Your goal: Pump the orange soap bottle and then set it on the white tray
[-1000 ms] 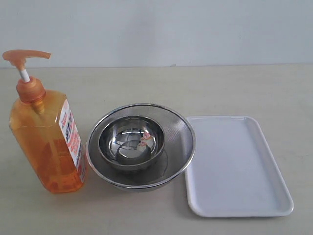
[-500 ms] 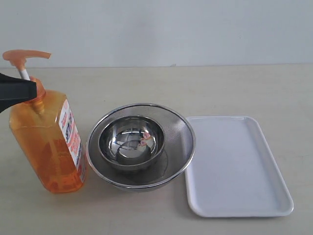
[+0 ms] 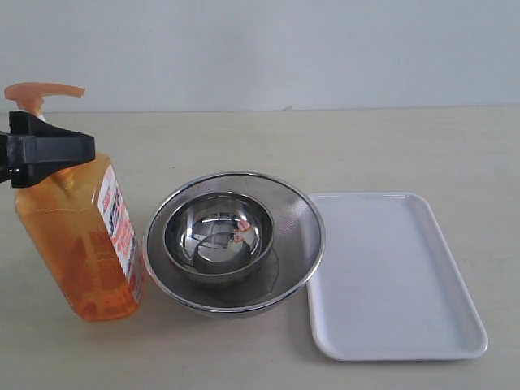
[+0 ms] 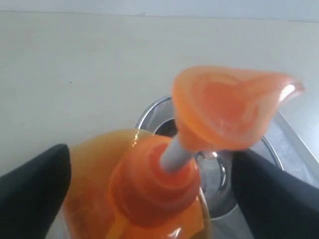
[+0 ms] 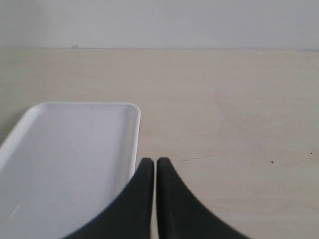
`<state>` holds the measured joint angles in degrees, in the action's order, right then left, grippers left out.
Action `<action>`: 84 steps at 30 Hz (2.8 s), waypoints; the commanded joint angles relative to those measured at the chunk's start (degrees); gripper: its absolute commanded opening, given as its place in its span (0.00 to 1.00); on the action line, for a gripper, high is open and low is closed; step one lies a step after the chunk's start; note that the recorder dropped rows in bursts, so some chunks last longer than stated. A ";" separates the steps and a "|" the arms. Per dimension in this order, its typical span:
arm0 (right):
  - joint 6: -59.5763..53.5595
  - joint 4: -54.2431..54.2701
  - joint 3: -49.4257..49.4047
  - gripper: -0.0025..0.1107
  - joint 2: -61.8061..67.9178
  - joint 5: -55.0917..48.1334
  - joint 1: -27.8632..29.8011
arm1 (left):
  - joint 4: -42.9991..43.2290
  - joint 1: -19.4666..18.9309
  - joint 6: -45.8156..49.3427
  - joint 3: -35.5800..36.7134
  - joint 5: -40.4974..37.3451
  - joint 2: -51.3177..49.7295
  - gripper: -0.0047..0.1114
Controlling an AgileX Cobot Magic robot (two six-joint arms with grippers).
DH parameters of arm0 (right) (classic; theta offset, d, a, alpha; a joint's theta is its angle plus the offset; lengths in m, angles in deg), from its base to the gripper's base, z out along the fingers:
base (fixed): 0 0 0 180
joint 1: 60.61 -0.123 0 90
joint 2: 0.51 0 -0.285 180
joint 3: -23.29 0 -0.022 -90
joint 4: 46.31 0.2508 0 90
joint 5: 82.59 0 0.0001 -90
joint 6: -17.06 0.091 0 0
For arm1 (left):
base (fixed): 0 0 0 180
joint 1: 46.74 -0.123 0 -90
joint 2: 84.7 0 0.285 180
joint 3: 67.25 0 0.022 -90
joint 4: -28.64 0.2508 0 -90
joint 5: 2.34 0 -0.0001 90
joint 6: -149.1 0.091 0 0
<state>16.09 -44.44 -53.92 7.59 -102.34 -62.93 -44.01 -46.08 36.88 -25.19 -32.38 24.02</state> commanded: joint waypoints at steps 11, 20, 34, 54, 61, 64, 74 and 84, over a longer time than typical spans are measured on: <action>-0.23 -0.08 -0.01 0.02 -0.31 0.58 -0.13 | -1.87 -0.13 4.04 0.08 1.39 -0.92 0.08; -0.23 -0.08 -0.01 0.02 -0.31 0.58 -0.13 | 8.60 -0.13 7.71 -0.72 -0.39 -0.85 0.08; -0.23 -0.08 -0.01 0.02 -0.31 0.58 -0.13 | 23.04 -0.13 12.03 -9.32 -11.97 1.79 0.08; -0.23 -0.08 -0.01 0.02 -0.31 0.58 -0.13 | 20.65 -0.13 25.04 -9.56 -16.25 -2.02 0.08; -0.23 -0.08 -0.01 0.02 -0.31 0.58 -0.13 | 13.40 -0.13 28.55 -9.87 -14.51 -2.02 0.08; -0.23 -0.08 -0.01 0.02 -0.31 0.58 -0.13 | 12.39 -0.13 29.55 -9.87 -14.28 -2.02 0.08; -0.23 -0.08 -0.01 0.02 -0.31 0.58 -0.13 | 12.05 -0.13 29.27 -10.24 -14.21 -2.02 0.08; -0.23 -0.08 -0.01 0.02 -0.31 0.58 -0.13 | 12.04 -0.13 26.44 -10.24 -13.24 -2.02 0.08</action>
<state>16.09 -44.44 -53.92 7.59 -102.34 -62.93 -29.35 -46.16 63.89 -34.41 -46.71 21.68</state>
